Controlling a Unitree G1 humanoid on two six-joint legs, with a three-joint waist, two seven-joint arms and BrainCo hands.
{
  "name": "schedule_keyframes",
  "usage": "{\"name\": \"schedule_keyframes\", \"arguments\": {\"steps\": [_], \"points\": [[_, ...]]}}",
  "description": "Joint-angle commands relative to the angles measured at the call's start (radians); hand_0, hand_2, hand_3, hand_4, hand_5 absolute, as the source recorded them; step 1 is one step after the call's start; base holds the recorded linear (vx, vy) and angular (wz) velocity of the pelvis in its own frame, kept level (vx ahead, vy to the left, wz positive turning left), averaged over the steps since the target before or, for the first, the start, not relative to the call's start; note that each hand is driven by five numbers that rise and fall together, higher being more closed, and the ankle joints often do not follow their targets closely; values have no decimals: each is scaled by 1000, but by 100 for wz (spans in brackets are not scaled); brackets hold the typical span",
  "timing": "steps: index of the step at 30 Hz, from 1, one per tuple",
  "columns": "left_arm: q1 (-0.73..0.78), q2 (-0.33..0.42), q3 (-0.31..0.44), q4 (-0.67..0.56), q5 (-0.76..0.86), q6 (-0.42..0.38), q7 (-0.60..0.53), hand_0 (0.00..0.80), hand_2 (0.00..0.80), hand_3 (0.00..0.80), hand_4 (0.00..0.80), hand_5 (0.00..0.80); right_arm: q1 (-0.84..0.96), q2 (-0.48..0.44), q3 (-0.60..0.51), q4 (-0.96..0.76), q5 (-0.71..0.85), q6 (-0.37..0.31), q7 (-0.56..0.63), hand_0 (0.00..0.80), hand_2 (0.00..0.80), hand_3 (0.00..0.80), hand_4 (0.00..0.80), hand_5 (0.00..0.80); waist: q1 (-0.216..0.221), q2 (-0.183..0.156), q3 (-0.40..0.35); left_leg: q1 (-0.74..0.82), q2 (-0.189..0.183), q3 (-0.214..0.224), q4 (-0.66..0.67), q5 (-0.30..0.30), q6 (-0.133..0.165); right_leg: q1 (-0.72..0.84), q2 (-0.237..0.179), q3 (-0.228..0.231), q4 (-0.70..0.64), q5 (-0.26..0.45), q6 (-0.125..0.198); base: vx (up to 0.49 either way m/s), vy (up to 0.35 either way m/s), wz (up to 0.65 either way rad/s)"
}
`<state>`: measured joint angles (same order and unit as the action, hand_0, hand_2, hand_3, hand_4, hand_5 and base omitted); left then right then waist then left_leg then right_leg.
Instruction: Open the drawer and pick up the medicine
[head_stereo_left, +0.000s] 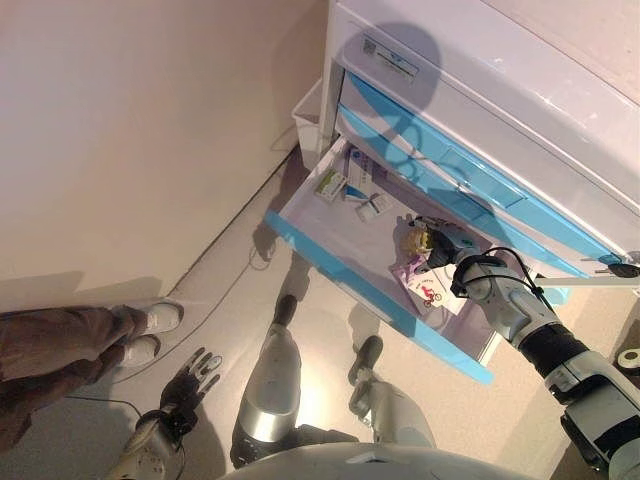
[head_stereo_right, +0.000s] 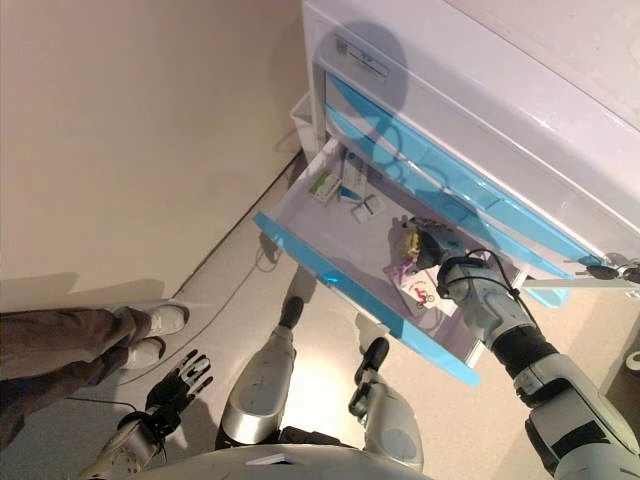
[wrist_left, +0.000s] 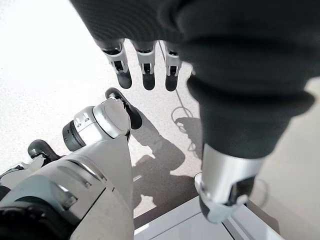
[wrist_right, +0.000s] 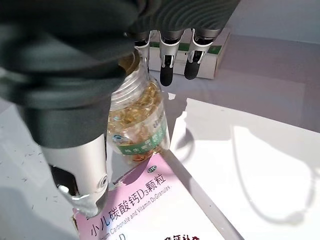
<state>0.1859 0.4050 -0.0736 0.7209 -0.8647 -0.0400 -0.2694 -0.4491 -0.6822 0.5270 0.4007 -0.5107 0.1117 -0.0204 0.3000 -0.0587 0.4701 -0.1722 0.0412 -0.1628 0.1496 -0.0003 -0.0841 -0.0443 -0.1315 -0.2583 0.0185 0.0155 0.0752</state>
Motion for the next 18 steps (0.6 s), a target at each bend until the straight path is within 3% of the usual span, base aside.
{"name": "schedule_keyframes", "arguments": {"steps": [1, 5, 6, 8, 9, 18], "points": [[51, 42, -14, -27, 5, 10, 1, 0, 0, 0, 0, 0, -43, 0, 55, 13, 22, 8, -35, 0, 0, 0, 0, 0, 0, -3, -31, -37, -47, 15, 2, 6, 86, -33, -50, 8, 84, 40, 47, 0, 0, 0], [49, 41, -14, -30, 5, 11, 4, 0, 0, 0, 0, 0, -39, 5, 53, 23, 18, -2, -43, 0, 0, 0, 0, 0, -1, -2, -28, -38, -47, 14, 3, 6, 86, -34, -50, 9, 84, 41, 47, 0, 0, 0], [48, 43, -15, -31, 4, 12, 3, 0, 0, 0, 0, 0, -39, 5, 53, 24, 20, -3, -44, 47, 47, 47, 47, 47, -1, -2, -29, -38, -47, 14, 3, 6, 86, -35, -51, 9, 84, 41, 47, 0, 0, 0], [47, 42, -16, -27, 3, 11, 3, 0, 0, 0, 0, 0, -41, 8, 54, 29, 21, -5, -45, 653, 653, 653, 653, 653, -2, -2, -29, -37, -47, 14, 2, 6, 86, -35, -51, 8, 85, 41, 47, 0, 0, 0], [47, 43, -15, -28, 3, 11, 2, 0, 0, 0, 0, 0, -43, 10, 53, 32, 20, -7, -46, 800, 800, 800, 800, 800, -2, -2, -28, -36, -47, 13, 2, 6, 87, -35, -51, 9, 85, 42, 47, 0, 0, 0], [51, 43, -11, -27, 1, 14, 3, 0, 0, 0, 0, 0, -37, 4, 49, 23, 20, -15, -42, 800, 800, 800, 800, 800, -3, -2, -30, -33, -47, 13, -3, 8, 88, -35, -50, 11, 85, 42, 48, 0, 0, 0]]}}
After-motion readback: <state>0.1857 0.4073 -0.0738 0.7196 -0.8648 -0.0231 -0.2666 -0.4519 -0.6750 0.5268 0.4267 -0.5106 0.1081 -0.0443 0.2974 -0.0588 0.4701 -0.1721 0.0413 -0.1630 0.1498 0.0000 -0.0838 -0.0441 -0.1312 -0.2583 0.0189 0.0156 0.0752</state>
